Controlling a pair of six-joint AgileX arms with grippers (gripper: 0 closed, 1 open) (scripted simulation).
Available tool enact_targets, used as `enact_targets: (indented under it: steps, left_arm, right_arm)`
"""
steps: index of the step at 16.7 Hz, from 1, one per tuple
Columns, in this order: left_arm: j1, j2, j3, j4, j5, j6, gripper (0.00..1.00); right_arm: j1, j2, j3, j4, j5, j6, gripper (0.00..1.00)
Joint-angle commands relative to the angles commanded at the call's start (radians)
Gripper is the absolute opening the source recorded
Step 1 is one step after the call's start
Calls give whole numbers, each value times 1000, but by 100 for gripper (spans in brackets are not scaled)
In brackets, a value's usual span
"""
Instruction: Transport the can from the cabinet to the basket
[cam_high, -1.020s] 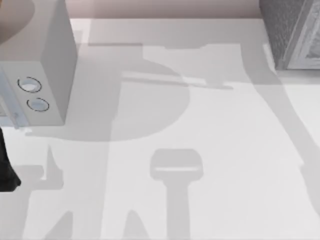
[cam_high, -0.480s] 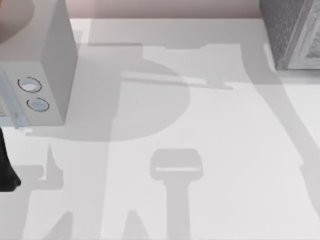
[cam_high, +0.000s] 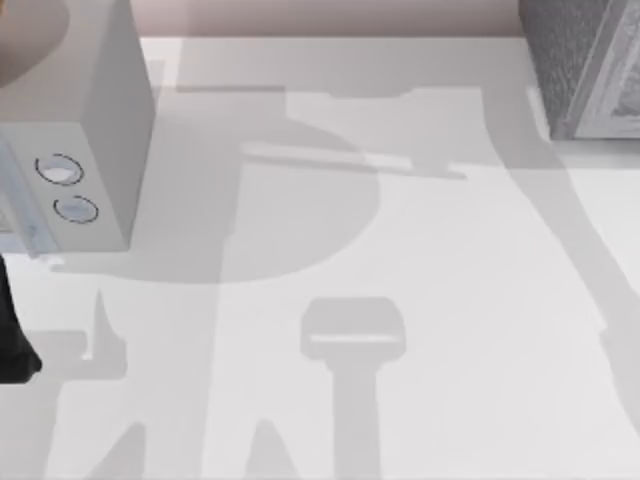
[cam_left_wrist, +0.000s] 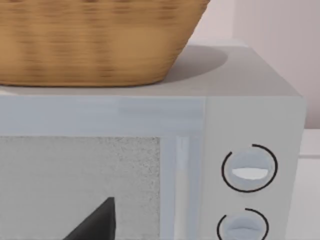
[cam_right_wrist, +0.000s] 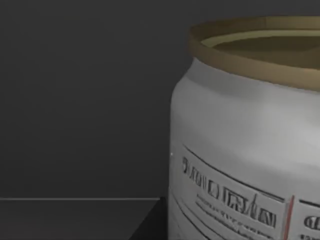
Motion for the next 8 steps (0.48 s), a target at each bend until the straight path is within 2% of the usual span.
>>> enact_targets:
  steps: [3,8]
  left_arm:
    - [0,0,0,0,0,0,100]
    - [0,0,0,0,0,0,100]
  right_arm:
    - [36,-34,7,-39,37,-4,0]
    - [217,-208,31,-249,217,-4,0]
